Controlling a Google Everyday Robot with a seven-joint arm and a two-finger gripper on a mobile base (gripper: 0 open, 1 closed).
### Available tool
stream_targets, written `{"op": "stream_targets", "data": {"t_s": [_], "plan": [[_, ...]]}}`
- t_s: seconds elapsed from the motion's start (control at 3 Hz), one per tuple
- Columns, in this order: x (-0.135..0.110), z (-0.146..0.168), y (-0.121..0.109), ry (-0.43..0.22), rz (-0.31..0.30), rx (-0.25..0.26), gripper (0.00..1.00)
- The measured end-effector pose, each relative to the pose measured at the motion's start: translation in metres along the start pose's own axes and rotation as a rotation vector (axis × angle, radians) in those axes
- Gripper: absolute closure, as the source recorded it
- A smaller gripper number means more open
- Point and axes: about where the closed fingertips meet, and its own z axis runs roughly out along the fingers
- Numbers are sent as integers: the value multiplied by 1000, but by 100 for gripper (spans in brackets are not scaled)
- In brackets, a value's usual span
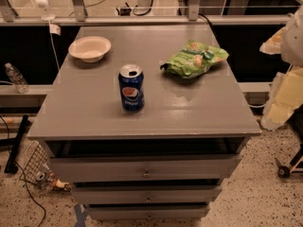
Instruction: Move pepsi can near paper bowl
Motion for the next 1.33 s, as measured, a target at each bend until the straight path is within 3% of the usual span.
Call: {"op": "stream_targets", "data": {"t_s": [0.33, 0.67, 1.0, 1.33], "plan": [[0, 0, 0, 0, 0, 0, 0], [-13, 9, -8, -76, 14, -4, 0], [-64, 32, -34, -307, 3, -29, 0], [-117, 55, -51, -520, -24, -100, 0]]}}
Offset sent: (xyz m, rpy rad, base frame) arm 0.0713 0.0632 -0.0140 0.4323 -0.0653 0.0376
